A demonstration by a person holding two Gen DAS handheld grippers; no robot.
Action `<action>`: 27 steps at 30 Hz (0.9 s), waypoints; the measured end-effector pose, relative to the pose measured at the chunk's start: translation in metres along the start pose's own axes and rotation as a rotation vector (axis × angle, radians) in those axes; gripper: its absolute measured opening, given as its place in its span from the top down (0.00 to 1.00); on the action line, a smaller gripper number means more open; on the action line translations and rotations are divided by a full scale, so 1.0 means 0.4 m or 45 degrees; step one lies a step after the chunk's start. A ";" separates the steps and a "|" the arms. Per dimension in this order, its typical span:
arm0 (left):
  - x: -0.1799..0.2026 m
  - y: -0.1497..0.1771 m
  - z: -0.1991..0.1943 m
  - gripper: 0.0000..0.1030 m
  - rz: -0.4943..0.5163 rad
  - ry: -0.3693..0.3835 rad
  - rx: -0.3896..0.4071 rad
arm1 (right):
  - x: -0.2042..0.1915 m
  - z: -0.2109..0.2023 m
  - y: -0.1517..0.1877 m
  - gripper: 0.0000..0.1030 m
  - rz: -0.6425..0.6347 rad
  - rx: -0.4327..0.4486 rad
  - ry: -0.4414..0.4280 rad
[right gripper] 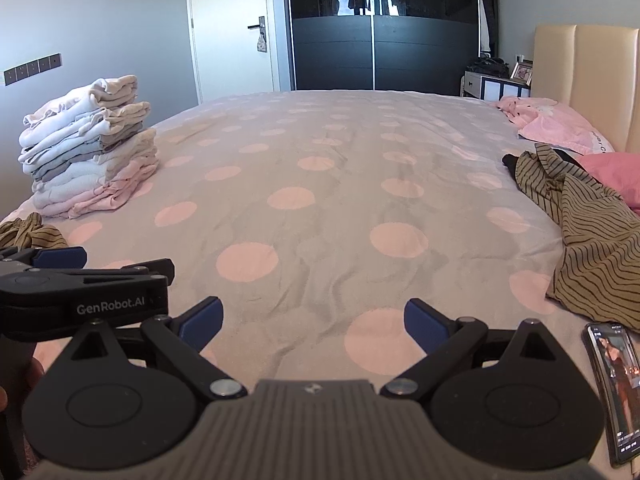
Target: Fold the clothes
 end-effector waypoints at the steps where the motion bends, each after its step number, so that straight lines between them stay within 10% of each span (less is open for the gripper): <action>1: -0.001 -0.001 0.000 0.11 -0.005 -0.001 -0.003 | -0.002 -0.001 -0.001 0.05 -0.002 0.000 0.005; 27: -0.010 -0.008 0.000 0.00 -0.025 0.018 -0.020 | 0.025 -0.001 -0.008 0.01 0.100 0.002 -0.035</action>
Point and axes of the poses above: each gripper's, at about its wrist camera, not at the fingertips, and z roughly the way its jaws point, x to its right, y to its underside, the point moved 2 cm from there along z, roughly the way its jaws point, and after that the axes turned 6 degrees about -x, right-handed, at the moved point
